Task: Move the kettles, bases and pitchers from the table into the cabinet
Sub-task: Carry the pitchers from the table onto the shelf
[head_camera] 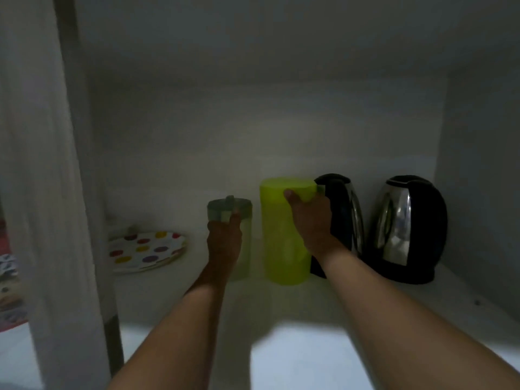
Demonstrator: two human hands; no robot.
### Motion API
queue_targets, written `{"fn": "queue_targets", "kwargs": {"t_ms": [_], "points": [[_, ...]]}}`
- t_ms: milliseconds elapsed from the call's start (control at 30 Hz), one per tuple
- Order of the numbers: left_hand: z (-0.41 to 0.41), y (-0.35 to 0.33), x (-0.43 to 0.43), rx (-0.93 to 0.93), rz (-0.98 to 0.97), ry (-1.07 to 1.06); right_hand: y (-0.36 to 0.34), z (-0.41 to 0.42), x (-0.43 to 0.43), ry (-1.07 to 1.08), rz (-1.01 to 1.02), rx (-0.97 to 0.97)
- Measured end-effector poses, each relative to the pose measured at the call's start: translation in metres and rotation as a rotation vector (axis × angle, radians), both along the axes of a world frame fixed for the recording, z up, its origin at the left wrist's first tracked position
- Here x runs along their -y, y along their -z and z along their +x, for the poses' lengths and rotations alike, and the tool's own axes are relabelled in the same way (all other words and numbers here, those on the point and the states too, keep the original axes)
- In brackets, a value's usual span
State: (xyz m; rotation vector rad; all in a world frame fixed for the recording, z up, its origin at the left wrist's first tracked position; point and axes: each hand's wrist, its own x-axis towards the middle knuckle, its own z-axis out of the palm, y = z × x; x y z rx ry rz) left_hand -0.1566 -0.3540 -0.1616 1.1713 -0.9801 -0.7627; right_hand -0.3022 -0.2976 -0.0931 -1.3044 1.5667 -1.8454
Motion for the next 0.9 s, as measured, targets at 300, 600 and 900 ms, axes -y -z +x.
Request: {"fn": "queue_targets", "kwargs": {"t_ms": [300, 600, 900], "points": [[0.007, -0.015, 0.033, 0.159, 0.065, -0.036, -0.004, 0.005, 0.065, -0.015, 0.045, 0.009], [0.008, -0.015, 0.043, 0.215, 0.127, -0.033, -0.004, 0.003, 0.080, -0.022, 0.082, 0.005], [0.008, -0.015, -0.010, 0.518, 0.294, -0.134, 0.002, -0.009, 0.043, -0.048, 0.242, -0.168]]}}
